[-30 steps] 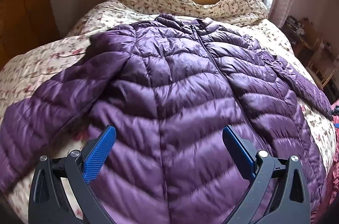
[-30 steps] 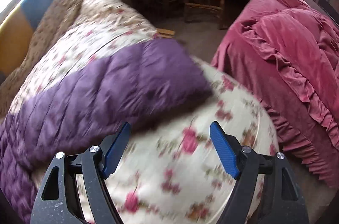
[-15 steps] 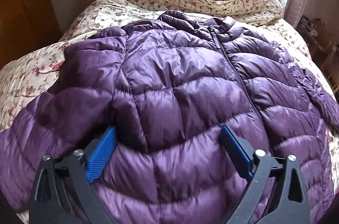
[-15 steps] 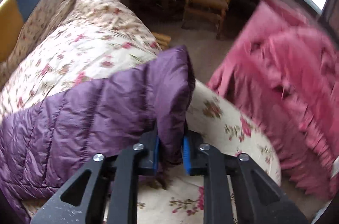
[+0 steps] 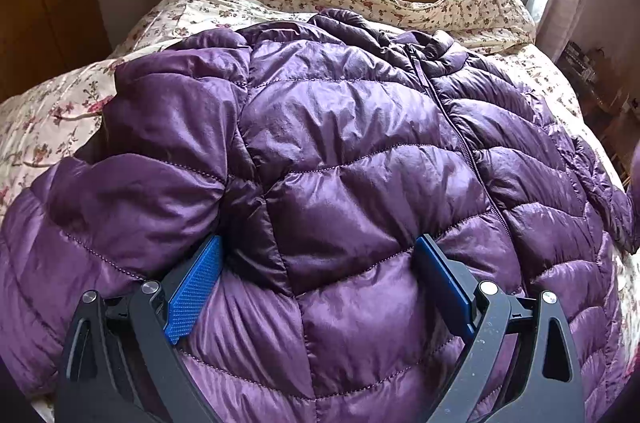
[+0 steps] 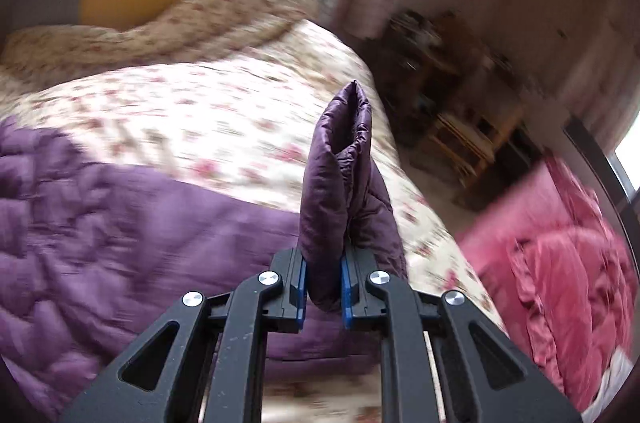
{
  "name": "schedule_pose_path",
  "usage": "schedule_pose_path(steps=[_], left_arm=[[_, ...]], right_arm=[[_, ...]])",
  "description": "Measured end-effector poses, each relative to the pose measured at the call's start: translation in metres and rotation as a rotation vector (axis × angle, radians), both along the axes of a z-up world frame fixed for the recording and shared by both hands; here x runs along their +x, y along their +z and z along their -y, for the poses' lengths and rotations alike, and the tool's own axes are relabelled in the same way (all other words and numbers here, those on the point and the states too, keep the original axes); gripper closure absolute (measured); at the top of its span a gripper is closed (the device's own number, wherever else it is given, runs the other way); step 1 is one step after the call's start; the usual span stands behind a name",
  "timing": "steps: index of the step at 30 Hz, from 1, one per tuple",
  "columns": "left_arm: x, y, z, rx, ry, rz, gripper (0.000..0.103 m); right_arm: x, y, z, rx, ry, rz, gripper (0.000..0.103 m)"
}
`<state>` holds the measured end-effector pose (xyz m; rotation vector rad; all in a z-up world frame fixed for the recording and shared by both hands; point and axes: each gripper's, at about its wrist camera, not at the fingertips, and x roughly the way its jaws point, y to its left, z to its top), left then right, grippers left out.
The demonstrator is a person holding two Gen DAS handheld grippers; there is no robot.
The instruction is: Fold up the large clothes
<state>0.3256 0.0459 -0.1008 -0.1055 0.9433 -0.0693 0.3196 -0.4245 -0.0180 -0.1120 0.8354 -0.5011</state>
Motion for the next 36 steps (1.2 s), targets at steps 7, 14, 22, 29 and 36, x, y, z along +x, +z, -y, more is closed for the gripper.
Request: schedule_pose_path(steps=[7,14,22,29,36], left_arm=[[-0.007,0.003,-0.009,-0.061,-0.006,0.016,0.011],[-0.012,0.008,-0.026,-0.156,-0.015,0.017,0.017],[-0.015,0.011,-0.035,-0.223,-0.032,0.012,0.017],[-0.016,0.015,-0.042,-0.340,-0.026,0.005,0.018],[-0.011,0.026,-0.027,-0.369,-0.051,0.003,0.018]], right_arm=[[0.029,-0.009,-0.100,0.047,0.218,0.005,0.091],[0.048,-0.033,-0.197,0.162,0.457,-0.043,0.091],[0.038,-0.065,-0.275,0.255,0.674,-0.119,0.091],[0.021,-0.077,-0.294,0.284,0.794,-0.159,0.088],[-0.002,-0.063,-0.282,0.267,0.833,-0.145,0.041]])
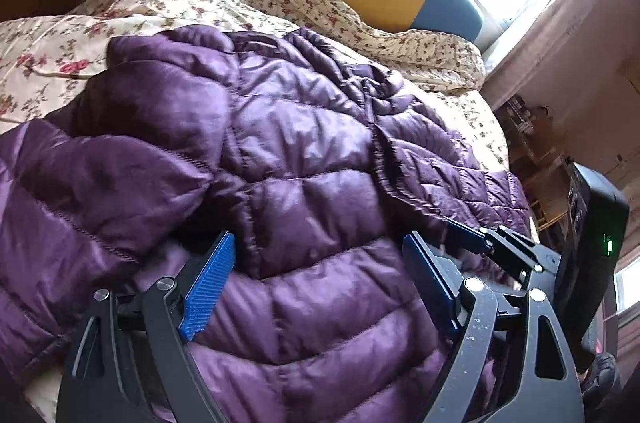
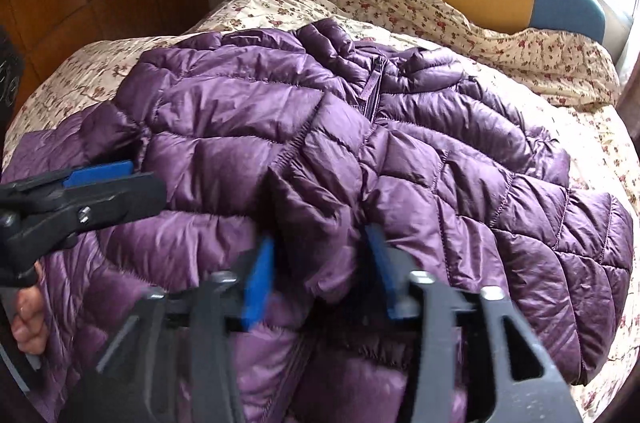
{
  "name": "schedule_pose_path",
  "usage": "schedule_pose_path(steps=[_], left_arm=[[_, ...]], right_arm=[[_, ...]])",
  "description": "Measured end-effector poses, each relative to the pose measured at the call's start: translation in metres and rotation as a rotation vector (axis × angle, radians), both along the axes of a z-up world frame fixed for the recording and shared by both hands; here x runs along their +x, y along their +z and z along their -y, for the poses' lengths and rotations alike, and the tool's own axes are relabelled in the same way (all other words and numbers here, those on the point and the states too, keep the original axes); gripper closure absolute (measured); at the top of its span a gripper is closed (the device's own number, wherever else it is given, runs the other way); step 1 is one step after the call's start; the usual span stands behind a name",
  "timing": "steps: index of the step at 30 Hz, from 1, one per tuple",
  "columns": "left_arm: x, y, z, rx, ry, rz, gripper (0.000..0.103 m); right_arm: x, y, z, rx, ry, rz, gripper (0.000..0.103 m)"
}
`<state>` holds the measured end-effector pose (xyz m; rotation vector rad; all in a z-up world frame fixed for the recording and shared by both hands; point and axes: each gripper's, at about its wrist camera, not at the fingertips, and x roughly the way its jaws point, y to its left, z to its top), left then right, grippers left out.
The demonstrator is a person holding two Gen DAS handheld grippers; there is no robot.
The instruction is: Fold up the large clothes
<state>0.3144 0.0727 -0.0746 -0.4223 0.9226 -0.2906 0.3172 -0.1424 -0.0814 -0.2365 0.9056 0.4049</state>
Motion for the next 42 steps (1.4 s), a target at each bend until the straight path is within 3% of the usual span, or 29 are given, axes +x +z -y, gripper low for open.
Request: schedule_pose_path(steps=[7,13,14,18,20,28,34,42], left_arm=[[0.015,0.007,0.031,0.004,-0.044,-0.011,0.019],[0.032,-0.004,0.063,0.023,-0.082,-0.052,0.038],[0.033,-0.006,0.066,0.035,-0.082,-0.051,0.043],[0.037,-0.011,0.073,0.068,-0.081,-0.053,0.088],[0.037,-0.011,0.069,0.057,-0.070,-0.050,0.094],[0.026,-0.007,0.040,0.050,-0.016,-0.015,0.097],[0.021,-0.007,0.023,0.070,0.024,-0.011,0.097],[0.014,-0.017,0.006,0.085,0.051,-0.020,0.097]], right_arm=[[-0.011,0.014,0.035,-0.005,-0.055,0.031,0.024],[-0.006,0.015,0.095,0.000,-0.218,0.037,0.021],[-0.004,0.014,0.107,0.006,-0.254,0.037,0.021],[-0.001,0.021,0.149,0.062,-0.388,0.054,0.021],[0.002,0.024,0.166,0.095,-0.449,0.064,0.021],[0.014,0.020,0.187,0.129,-0.535,0.046,0.021],[0.032,-0.002,0.165,0.092,-0.525,0.009,0.021],[0.046,-0.026,0.129,0.019,-0.532,-0.004,0.014]])
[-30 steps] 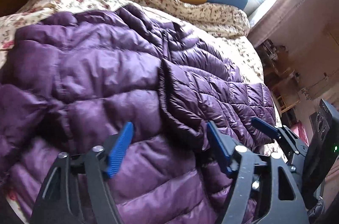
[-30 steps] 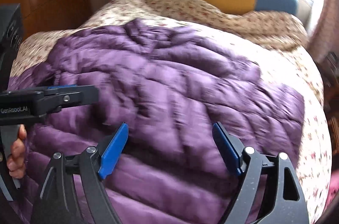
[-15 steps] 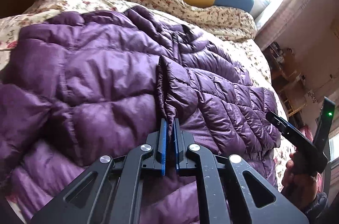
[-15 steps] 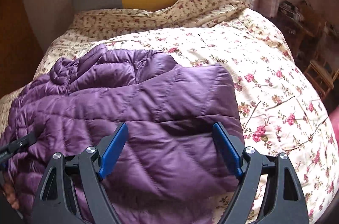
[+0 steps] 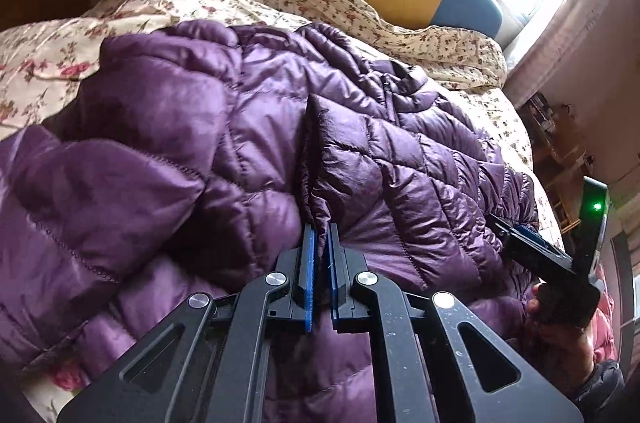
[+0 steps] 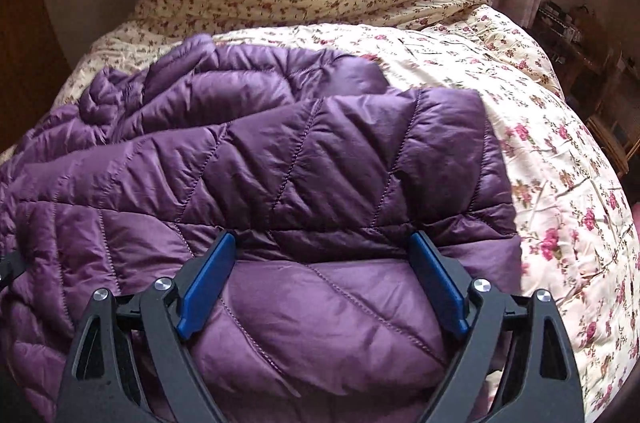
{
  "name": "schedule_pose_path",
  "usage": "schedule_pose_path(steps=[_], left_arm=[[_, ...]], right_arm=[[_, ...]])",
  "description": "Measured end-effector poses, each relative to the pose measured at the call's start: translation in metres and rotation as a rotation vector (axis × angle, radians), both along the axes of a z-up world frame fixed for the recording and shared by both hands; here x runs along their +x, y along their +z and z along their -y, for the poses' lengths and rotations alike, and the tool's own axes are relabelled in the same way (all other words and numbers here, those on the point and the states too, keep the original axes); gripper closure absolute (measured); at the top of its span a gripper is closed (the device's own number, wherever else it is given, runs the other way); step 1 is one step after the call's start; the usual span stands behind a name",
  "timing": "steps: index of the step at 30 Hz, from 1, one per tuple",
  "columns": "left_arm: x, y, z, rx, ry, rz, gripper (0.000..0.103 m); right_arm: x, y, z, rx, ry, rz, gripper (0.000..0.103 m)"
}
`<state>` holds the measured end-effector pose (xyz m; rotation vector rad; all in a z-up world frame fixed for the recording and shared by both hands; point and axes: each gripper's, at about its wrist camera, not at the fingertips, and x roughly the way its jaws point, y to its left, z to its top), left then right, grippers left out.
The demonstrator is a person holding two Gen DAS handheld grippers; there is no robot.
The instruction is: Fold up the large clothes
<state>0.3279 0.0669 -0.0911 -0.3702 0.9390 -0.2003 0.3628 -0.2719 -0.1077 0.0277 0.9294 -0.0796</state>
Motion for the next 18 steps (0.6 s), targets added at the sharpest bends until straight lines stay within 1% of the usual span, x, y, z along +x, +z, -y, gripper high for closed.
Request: schedule_pose_path(steps=[4,5,6,7,9,10,11,12,15,18], left_arm=[[-0.004,-0.004,0.000,0.005,0.005,0.003,0.097],[-0.005,-0.004,0.000,0.004,0.010,0.003,0.092],[-0.007,-0.004,-0.001,0.003,0.022,0.002,0.084],[-0.009,-0.003,-0.003,-0.008,0.032,0.001,0.079],[-0.019,0.001,-0.008,-0.055,0.050,0.016,0.046],[-0.027,0.005,-0.011,-0.061,0.072,0.029,0.040],[-0.034,0.009,-0.015,-0.058,0.094,0.038,0.031],[-0.041,0.013,-0.019,-0.059,0.113,0.044,0.028],[-0.074,0.019,-0.045,-0.091,0.177,0.044,0.028],[-0.120,0.021,-0.091,-0.142,0.292,0.031,0.028]], right_arm=[[0.002,-0.010,-0.014,-0.082,-0.006,0.022,0.014],[0.002,-0.012,-0.015,-0.095,-0.006,0.024,0.014],[0.003,-0.013,-0.016,-0.100,-0.006,0.024,0.013],[0.004,-0.014,-0.015,-0.100,-0.006,0.026,0.013],[0.004,-0.015,-0.015,-0.104,-0.008,0.030,0.013],[0.004,-0.016,-0.015,-0.111,-0.009,0.032,0.013],[0.003,-0.016,-0.015,-0.112,-0.009,0.034,0.012],[0.003,-0.016,-0.015,-0.111,-0.010,0.036,0.012],[0.003,-0.016,-0.016,-0.115,-0.011,0.039,0.012],[0.000,-0.015,-0.016,-0.113,-0.011,0.043,0.012]])
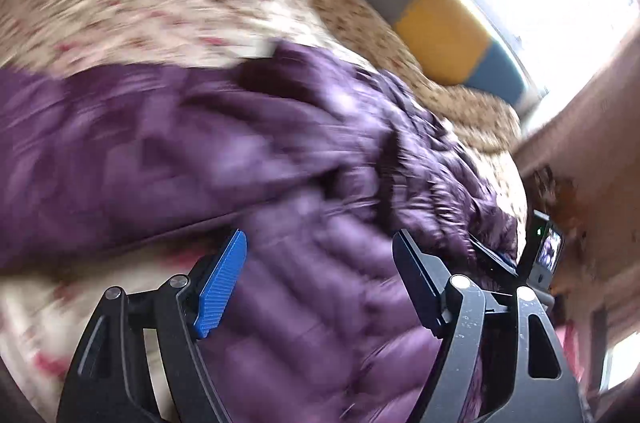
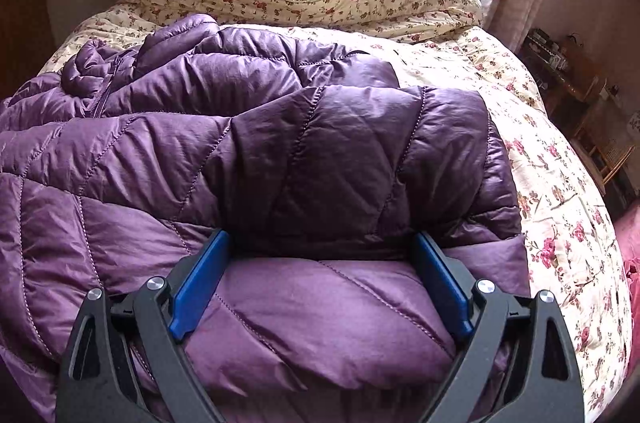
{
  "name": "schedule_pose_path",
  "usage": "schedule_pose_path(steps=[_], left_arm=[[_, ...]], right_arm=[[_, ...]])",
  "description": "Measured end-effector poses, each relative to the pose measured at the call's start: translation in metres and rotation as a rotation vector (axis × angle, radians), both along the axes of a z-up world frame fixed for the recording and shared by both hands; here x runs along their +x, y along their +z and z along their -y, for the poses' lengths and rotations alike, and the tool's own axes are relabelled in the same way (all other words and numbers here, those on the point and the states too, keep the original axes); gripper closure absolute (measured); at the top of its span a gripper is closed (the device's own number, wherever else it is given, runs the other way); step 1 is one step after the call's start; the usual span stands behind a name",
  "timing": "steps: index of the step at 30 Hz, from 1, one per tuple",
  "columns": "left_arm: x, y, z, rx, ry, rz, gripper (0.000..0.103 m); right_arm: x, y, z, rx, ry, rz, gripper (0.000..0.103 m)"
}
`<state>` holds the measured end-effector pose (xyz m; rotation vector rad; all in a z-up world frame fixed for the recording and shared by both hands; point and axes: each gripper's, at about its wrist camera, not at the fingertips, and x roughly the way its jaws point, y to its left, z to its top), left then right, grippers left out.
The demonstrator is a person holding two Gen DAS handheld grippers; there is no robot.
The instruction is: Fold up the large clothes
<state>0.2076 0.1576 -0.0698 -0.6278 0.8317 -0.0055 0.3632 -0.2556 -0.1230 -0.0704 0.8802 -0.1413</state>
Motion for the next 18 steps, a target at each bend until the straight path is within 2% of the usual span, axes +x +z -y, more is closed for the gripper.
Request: schedule_pose_path(steps=[3,7,8,11,13,16,18], left_arm=[[-0.047,-0.003,-0.044,-0.029,0.117,-0.029,0.028],[-0.116,-0.011,-0.112,-0.054,0.339,-0.069,0.028],[-0.138,-0.014,-0.135,-0.086,0.426,-0.073,0.028],[-0.171,-0.019,-0.177,-0.173,0.569,-0.047,0.028],[-0.187,-0.019,-0.200,-0.197,0.678,-0.016,0.028],[-0.194,-0.025,-0.226,-0.239,0.778,-0.007,0.028],[-0.193,-0.029,-0.232,-0.262,0.810,0.001,0.036]], right_arm=[[-0.001,0.000,0.000,0.002,0.000,0.003,0.012],[-0.001,0.001,0.001,0.009,0.000,0.006,0.012],[-0.002,0.001,0.001,0.010,0.001,0.007,0.012],[-0.002,0.002,0.002,0.012,0.001,0.008,0.012],[-0.002,0.002,0.001,0.012,0.001,0.009,0.012],[-0.003,0.002,0.002,0.009,0.002,0.010,0.012],[-0.003,0.001,0.002,0.012,0.002,0.010,0.012]])
